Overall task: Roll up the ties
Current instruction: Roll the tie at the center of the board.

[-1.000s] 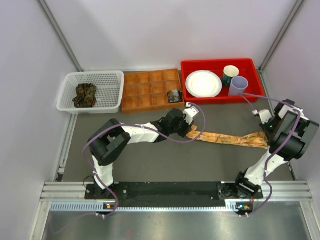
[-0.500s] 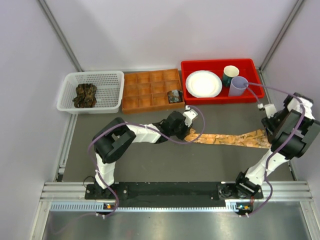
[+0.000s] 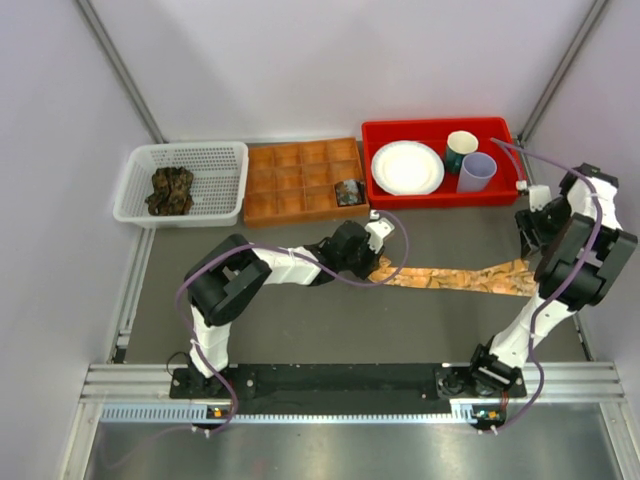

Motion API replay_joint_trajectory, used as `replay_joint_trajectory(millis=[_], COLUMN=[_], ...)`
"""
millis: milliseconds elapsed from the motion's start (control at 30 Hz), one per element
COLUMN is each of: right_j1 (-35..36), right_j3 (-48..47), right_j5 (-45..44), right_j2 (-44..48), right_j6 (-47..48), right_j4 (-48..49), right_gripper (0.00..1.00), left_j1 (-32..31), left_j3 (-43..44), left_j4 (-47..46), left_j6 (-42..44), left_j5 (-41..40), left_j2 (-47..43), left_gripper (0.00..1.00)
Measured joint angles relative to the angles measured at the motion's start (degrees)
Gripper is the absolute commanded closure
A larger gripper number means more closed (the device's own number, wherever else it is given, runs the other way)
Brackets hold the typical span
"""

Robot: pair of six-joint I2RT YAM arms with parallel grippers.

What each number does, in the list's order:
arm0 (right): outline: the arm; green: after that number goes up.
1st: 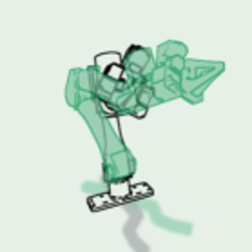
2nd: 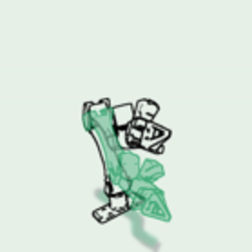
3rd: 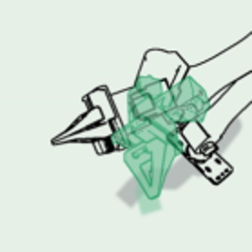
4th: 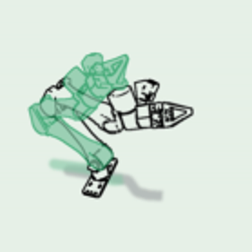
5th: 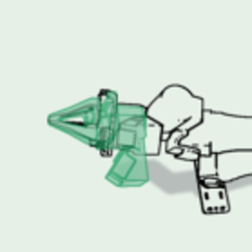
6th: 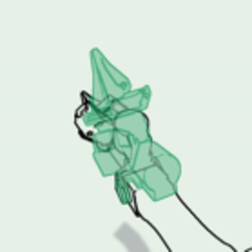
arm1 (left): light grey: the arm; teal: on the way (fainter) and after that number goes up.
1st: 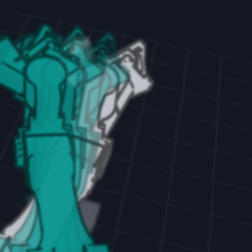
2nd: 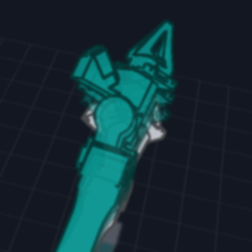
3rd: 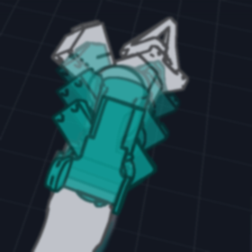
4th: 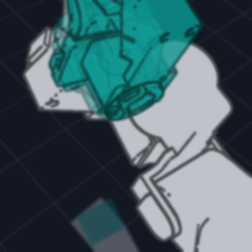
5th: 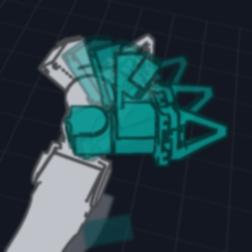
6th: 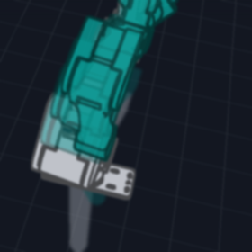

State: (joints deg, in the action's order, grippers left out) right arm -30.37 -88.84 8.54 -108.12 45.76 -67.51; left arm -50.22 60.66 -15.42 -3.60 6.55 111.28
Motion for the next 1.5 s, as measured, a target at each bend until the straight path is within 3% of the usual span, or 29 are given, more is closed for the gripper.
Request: replay_joint_trajectory(millis=[133,233,367,433,500,533,633,867,1200,1300,1333,1433,1500], right_j1=[1.27,1.70,1.73,1.73,1.73,1.75,1.75,1.75,1.77,1.79,1.81,1.73,1.75], right_j3=[4.79,9.40,13.14,13.16,13.07,12.96,12.39,7.82,9.51,11.52,11.54,11.54,11.54], right_j5=[0.37,0.33,0.00,-0.02,0.26,0.46,0.68,1.07,1.05,0.57,0.42,-0.31,-0.15], right_j2=[-1.68,-1.90,-2.01,-1.99,-1.99,-1.99,-1.73,1.01,-1.60,-2.91,-2.86,-2.89,-2.89], right_j6=[-3.61,-5.09,-6.21,-6.86,-7.28,-7.45,-7.78,-9.18,-13.03,-13.51,-13.62,-14.19,-14.34], right_j4=[4.94,7.91,10.49,11.74,12.28,12.24,10.99,7.78,14.71,16.52,16.98,17.86,17.84], right_gripper=[0.41,0.49,0.89,1.00,1.00,0.93,0.55,0.50,0.61,0.76,0.91,1.00,1.00], left_j1=[0.00,0.00,0.00,0.00,0.00,0.00,0.04,0.15,0.26,0.26,0.26,0.26,0.26], left_j3=[0.00,0.00,0.00,0.00,0.00,0.00,-0.02,-0.02,0.09,0.09,0.09,0.09,0.09], left_j4=[-0.02,-0.02,-0.02,-0.02,-0.02,-0.02,-0.02,-0.04,-0.11,-0.11,-0.11,-0.13,-0.13], left_j6=[-0.17,-0.22,-0.35,-0.39,-0.46,-0.55,-0.74,-0.90,-1.03,-1.03,-1.05,-1.05,-1.05], left_j5=[0.07,0.09,0.09,0.09,0.11,0.11,0.15,0.66,1.11,1.11,1.11,1.14,1.16], left_j2=[0.00,0.00,0.00,0.00,0.00,0.00,0.00,0.02,0.22,0.24,0.24,0.24,0.24], left_gripper=[1.00,1.00,1.00,1.00,1.00,1.00,1.00,1.00,1.00,1.00,1.00,1.00,1.00])
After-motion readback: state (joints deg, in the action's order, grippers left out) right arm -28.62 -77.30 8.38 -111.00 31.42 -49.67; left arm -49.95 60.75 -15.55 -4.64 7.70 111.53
